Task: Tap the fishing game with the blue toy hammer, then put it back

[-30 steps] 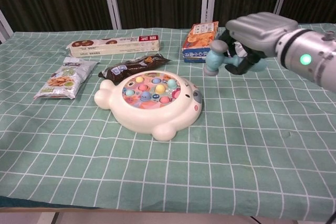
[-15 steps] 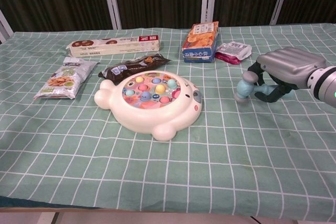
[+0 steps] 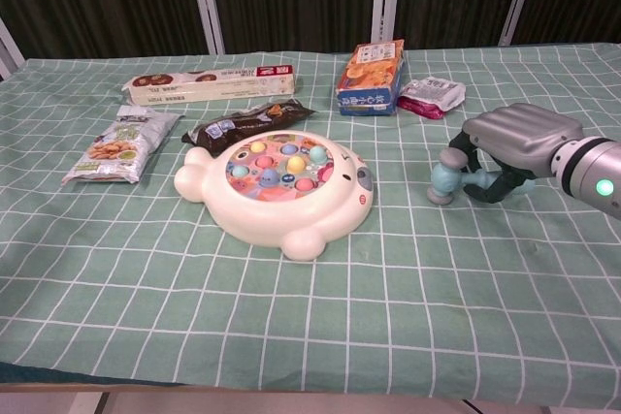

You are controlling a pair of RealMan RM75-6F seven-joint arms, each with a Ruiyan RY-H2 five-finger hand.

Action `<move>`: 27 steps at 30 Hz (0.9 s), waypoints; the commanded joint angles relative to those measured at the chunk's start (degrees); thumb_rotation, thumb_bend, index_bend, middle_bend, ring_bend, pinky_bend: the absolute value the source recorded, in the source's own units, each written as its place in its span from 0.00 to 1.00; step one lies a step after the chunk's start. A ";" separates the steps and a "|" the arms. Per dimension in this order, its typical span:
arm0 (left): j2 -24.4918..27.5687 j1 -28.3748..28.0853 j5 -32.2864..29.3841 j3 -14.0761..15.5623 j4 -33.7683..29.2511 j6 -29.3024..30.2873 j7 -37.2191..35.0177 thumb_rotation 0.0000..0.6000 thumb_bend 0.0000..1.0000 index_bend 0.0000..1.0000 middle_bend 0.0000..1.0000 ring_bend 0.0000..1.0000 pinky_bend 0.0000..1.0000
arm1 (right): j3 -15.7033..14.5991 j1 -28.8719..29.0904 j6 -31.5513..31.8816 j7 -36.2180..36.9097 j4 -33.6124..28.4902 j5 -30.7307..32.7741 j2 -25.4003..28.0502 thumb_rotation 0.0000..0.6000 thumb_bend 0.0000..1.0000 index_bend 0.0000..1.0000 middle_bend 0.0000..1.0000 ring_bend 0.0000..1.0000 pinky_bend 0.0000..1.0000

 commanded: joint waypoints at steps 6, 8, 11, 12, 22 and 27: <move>0.02 -0.03 -0.01 0.02 -0.06 -0.06 -0.03 1.00 0.39 0.00 0.01 0.02 0.09 | 0.83 -0.54 -0.86 -0.79 0.16 0.06 -0.01 1.00 0.51 0.99 0.76 0.80 0.92; 0.02 -0.05 -0.02 0.04 -0.10 -0.15 0.05 1.00 0.39 0.00 0.01 0.02 0.09 | 0.94 -0.66 -1.12 -0.73 0.11 -0.07 0.08 1.00 0.50 0.98 0.76 0.80 0.92; -0.04 -0.16 0.00 0.10 -0.17 -0.54 0.38 1.00 0.39 0.00 0.01 0.02 0.09 | 1.17 -0.88 -1.63 -0.62 0.23 -0.15 0.15 1.00 0.49 0.96 0.76 0.79 0.91; -0.06 -0.19 0.01 0.12 -0.20 -0.65 0.49 1.00 0.39 0.00 0.01 0.02 0.09 | 1.25 -0.92 -1.72 -0.58 0.28 -0.20 0.15 1.00 0.49 0.96 0.76 0.79 0.91; -0.08 -0.22 0.00 0.14 -0.37 -0.77 0.80 1.00 0.39 0.00 0.01 0.02 0.09 | 2.14 -1.50 -2.82 0.64 0.64 -0.55 0.34 1.00 0.47 0.95 0.76 0.79 0.91; -0.11 -0.16 -0.03 0.14 -0.34 -0.69 0.88 1.00 0.39 0.00 0.01 0.02 0.09 | 3.04 -1.78 -3.61 3.46 1.36 -0.86 0.24 1.00 0.47 0.95 0.76 0.79 0.91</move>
